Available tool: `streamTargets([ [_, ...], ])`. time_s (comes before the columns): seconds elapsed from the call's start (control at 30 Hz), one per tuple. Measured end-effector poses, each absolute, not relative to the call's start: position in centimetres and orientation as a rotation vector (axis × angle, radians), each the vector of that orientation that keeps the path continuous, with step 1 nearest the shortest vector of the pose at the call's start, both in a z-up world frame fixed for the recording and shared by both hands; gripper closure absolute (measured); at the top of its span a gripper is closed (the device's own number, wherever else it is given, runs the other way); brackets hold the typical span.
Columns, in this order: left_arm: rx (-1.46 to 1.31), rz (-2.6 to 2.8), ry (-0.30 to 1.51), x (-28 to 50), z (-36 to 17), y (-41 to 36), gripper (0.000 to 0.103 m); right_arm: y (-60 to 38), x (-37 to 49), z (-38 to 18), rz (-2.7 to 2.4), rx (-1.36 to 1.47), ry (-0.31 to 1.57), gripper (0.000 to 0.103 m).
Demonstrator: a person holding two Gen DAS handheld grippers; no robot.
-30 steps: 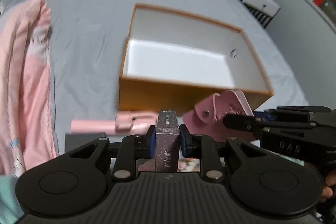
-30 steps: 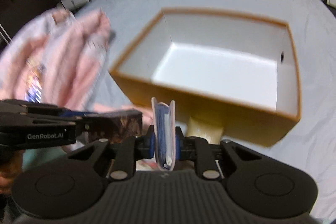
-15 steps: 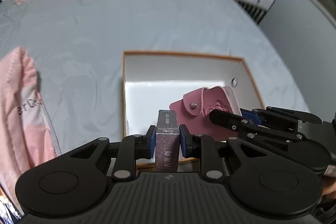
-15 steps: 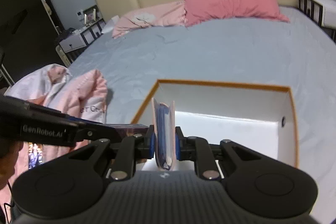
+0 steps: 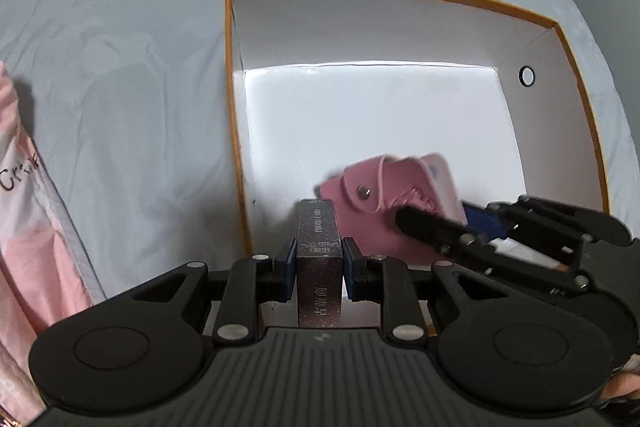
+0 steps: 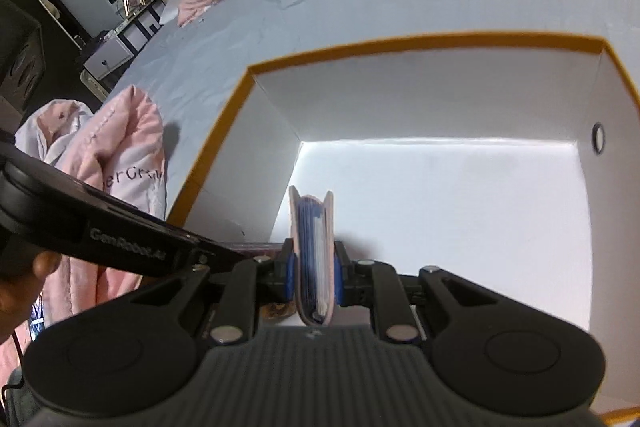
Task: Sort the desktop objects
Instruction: 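Carry the wallet into the orange box with the right gripper while the left carries the maroon box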
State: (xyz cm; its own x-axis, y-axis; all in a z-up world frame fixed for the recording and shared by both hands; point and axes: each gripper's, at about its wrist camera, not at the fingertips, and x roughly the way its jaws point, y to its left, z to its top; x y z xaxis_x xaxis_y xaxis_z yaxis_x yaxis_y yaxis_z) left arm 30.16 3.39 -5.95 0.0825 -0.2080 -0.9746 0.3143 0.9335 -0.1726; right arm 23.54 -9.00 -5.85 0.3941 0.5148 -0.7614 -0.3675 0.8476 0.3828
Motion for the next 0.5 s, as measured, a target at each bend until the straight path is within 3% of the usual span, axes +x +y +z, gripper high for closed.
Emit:
streamTargets([
  [0.5,-0.029,-0.491,1.311,28.4,-1.9,6.9,0.072,-7.2,23.7,-6.1,0.575,0.175,1.073,0.084],
])
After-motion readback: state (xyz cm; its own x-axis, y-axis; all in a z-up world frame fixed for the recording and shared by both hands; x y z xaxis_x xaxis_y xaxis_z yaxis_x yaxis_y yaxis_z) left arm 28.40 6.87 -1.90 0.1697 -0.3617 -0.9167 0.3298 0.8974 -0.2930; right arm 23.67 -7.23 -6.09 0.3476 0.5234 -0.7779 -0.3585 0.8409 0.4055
